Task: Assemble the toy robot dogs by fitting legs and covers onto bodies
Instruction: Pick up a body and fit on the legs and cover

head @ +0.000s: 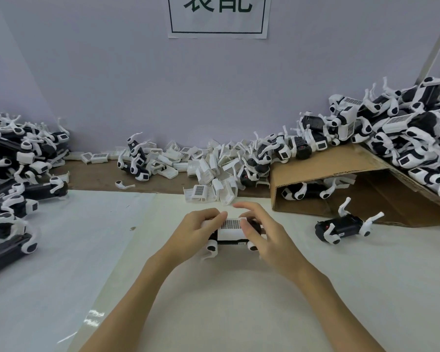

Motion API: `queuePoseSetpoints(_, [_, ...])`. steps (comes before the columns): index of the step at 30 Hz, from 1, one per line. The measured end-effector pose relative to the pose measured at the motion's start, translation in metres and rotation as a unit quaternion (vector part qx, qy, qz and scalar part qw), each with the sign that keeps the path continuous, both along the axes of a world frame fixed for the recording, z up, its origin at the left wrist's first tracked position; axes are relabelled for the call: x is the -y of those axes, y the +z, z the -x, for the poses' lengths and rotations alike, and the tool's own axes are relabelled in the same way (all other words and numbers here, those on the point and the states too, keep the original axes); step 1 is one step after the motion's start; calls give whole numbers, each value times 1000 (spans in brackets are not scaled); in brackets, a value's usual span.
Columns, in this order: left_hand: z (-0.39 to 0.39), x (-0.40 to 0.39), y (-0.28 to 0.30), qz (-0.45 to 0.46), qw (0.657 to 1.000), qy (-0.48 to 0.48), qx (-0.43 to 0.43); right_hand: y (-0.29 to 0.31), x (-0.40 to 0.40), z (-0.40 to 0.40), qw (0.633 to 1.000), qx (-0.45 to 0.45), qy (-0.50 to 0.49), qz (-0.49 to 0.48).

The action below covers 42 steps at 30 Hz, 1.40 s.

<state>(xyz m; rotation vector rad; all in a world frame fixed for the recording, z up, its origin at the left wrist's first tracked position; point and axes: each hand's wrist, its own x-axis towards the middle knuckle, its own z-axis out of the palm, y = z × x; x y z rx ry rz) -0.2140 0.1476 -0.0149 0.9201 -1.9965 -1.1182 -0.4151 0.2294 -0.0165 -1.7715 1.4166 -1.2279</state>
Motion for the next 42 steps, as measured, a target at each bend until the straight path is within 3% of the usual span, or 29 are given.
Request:
queuePoseSetpoints(6, [0, -3, -1, 126, 990, -20, 64, 6, -3, 5, 998, -5, 11, -66])
queuePoseSetpoints(12, [1, -1, -4, 102, 992, -29, 72, 8, -1, 9, 995, -22, 15, -92])
queuePoseSetpoints(17, [2, 0, -5, 84, 995, -3, 57, 9, 0, 9, 989, 65, 18, -134])
queuePoseSetpoints(21, [0, 1, -4, 64, 996, 53, 25, 5, 0, 5, 988, 126, -16, -91])
queuePoseSetpoints(23, [-5, 3, -2, 80, 995, 52, 12, 0, 0, 5, 999, 25, -45, -15])
queuePoseSetpoints(26, [-10, 6, -1, 127, 992, -10, 12, -5, 3, 4, 978, -172, -80, 91])
queuePoseSetpoints(29, [-10, 9, -3, 173, 983, -26, 48, -8, 6, 8, 959, -251, -74, 108])
queuePoseSetpoints(36, [-7, 8, -7, 165, 985, -43, 39, -11, 5, 9, 961, -249, -70, 99])
queuePoseSetpoints(42, [-6, 6, -3, 257, 964, -43, 51, -8, 5, 10, 960, -239, -85, 117])
